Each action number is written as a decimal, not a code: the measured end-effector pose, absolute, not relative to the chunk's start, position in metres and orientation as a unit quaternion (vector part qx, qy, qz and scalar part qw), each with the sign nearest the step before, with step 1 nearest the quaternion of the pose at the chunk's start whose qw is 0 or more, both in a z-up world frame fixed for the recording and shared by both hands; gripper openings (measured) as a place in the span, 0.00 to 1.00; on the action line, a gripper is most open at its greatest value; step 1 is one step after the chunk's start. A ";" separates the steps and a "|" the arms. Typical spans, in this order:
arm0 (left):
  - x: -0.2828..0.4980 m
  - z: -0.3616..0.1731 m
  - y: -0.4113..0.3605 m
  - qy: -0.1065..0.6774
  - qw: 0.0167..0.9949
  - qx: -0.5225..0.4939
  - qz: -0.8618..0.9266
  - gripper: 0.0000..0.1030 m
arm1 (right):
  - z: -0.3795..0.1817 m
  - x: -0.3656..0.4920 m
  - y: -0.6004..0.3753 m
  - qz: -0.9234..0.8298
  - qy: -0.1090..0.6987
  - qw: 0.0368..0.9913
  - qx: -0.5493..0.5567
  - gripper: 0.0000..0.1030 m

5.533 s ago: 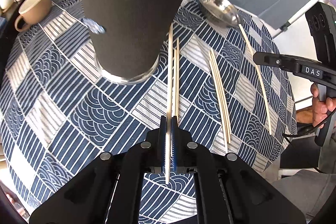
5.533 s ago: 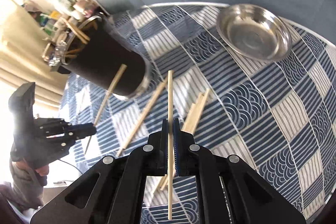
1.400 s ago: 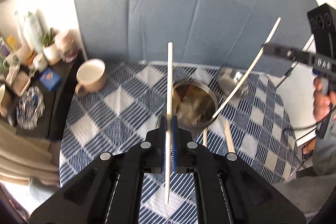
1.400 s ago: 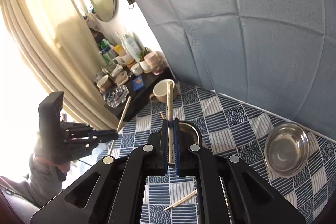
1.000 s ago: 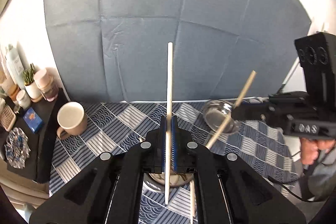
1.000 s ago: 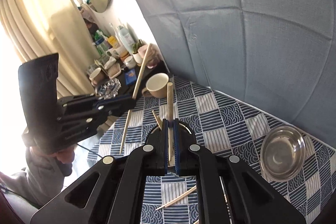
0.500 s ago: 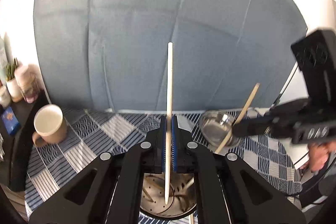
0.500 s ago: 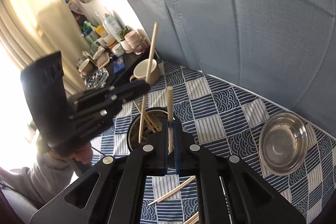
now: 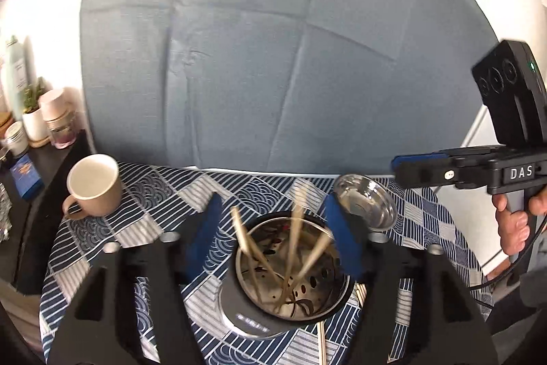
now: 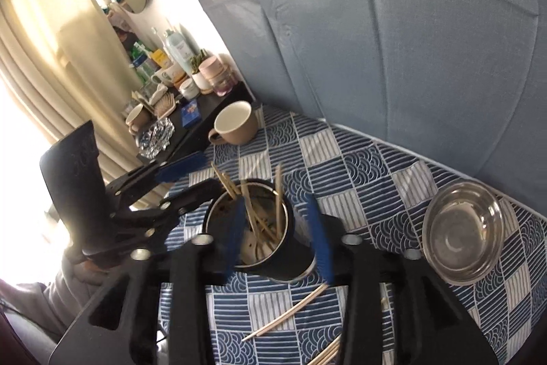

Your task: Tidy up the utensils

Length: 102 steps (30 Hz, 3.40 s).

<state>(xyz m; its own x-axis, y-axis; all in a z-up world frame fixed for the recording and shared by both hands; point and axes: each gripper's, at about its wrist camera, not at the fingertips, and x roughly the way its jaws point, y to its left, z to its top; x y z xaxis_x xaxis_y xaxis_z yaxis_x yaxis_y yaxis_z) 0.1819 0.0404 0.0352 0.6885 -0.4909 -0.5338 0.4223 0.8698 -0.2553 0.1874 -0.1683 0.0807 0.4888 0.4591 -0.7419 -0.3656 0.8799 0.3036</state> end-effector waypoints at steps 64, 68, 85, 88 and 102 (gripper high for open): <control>0.068 -0.142 -0.030 0.558 0.773 0.174 -0.248 0.41 | -0.143 0.168 -0.250 -0.020 0.648 0.755 0.099 0.10; 0.075 -0.140 -0.026 0.573 0.766 0.163 -0.243 0.18 | -0.144 0.168 -0.248 -0.011 0.645 0.755 0.116 0.02; 0.073 -0.128 0.001 0.613 0.752 0.067 -0.233 0.04 | -0.129 0.155 -0.274 0.016 0.637 0.752 0.168 0.05; 0.071 -0.125 0.003 0.613 0.752 0.062 -0.233 0.04 | -0.133 0.162 -0.270 0.013 0.645 0.749 0.154 0.05; 0.054 -0.122 0.015 0.616 0.754 0.046 -0.223 0.04 | -0.146 0.187 -0.257 -0.024 0.670 0.735 0.107 0.18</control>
<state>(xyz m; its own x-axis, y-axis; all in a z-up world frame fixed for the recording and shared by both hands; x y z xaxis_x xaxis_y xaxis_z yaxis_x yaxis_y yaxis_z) 0.0544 0.0148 -0.1218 0.1424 -0.2797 -0.9495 0.3930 0.8964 -0.2052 0.1867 -0.2570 -0.1465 0.1019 0.1084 -0.9889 0.1782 0.9760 0.1253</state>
